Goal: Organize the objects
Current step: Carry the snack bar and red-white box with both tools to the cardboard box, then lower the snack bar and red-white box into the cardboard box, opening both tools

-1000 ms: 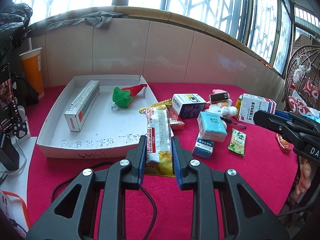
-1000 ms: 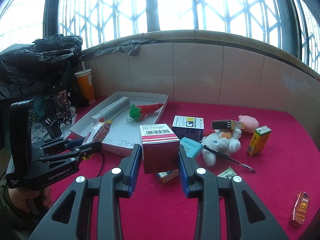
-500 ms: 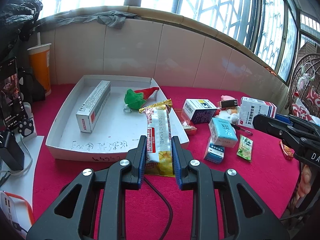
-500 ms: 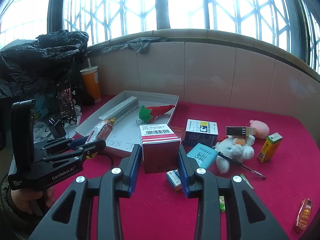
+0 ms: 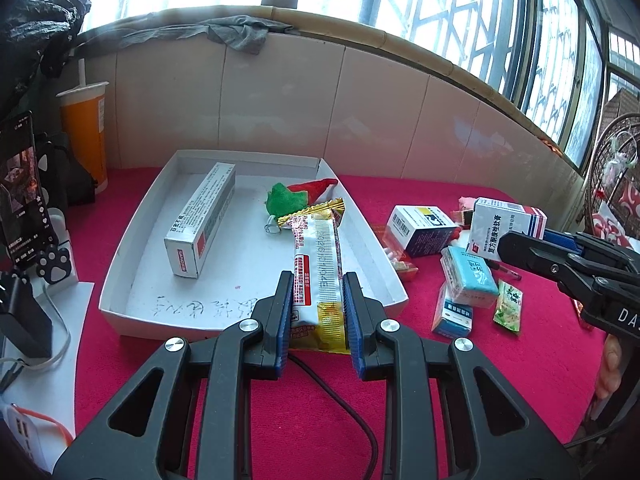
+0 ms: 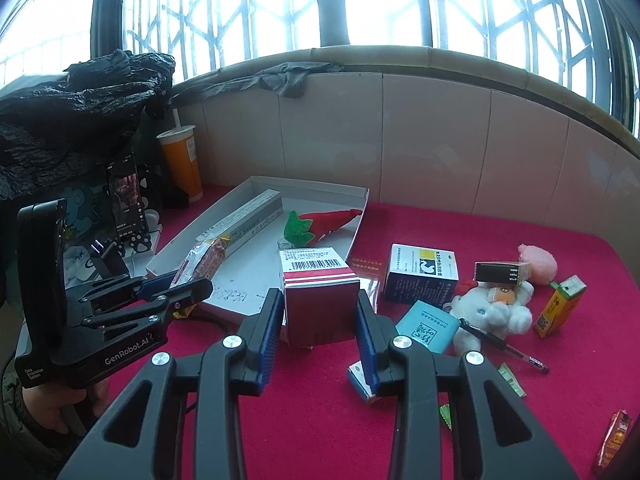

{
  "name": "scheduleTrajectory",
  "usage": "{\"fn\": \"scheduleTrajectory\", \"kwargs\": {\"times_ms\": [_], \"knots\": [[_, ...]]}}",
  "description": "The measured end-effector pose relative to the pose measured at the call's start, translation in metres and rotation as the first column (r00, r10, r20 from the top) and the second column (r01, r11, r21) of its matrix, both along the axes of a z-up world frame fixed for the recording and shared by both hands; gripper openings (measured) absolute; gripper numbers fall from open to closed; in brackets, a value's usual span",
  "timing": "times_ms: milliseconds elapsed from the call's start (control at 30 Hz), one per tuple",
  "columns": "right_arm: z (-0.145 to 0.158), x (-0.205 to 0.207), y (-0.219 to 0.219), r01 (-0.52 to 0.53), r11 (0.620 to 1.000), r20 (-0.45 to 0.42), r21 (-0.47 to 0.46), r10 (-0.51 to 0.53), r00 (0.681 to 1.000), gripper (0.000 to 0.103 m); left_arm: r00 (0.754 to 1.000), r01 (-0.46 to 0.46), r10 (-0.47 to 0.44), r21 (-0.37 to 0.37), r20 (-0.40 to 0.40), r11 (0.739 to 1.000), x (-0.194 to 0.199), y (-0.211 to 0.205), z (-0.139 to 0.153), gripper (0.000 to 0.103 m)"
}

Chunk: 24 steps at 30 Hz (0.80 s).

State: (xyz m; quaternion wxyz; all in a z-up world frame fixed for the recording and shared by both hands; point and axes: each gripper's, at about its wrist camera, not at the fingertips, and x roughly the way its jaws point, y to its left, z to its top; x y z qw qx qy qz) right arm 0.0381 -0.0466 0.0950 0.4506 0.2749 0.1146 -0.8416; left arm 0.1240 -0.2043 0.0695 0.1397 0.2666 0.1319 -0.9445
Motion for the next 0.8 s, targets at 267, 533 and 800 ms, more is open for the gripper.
{"fn": "scheduleTrajectory", "kwargs": {"times_ms": [267,533,800], "knots": [[0.003,-0.009,-0.025,0.006,1.000,0.002,0.002,-0.006,1.000,0.035,1.000,-0.016,0.016,-0.009,0.002,1.000,-0.019,-0.022,0.007,0.024],[-0.003,-0.021,-0.053,0.007,1.000,0.024,0.009,-0.007,1.000,0.035,0.999,-0.038,0.037,0.016,0.009,0.999,-0.040,-0.048,0.009,0.024],[-0.012,-0.036,-0.073,0.025,1.000,0.054,0.017,-0.026,0.998,0.035,0.998,-0.062,0.062,0.024,0.025,0.998,-0.058,-0.066,0.003,0.024]]}}
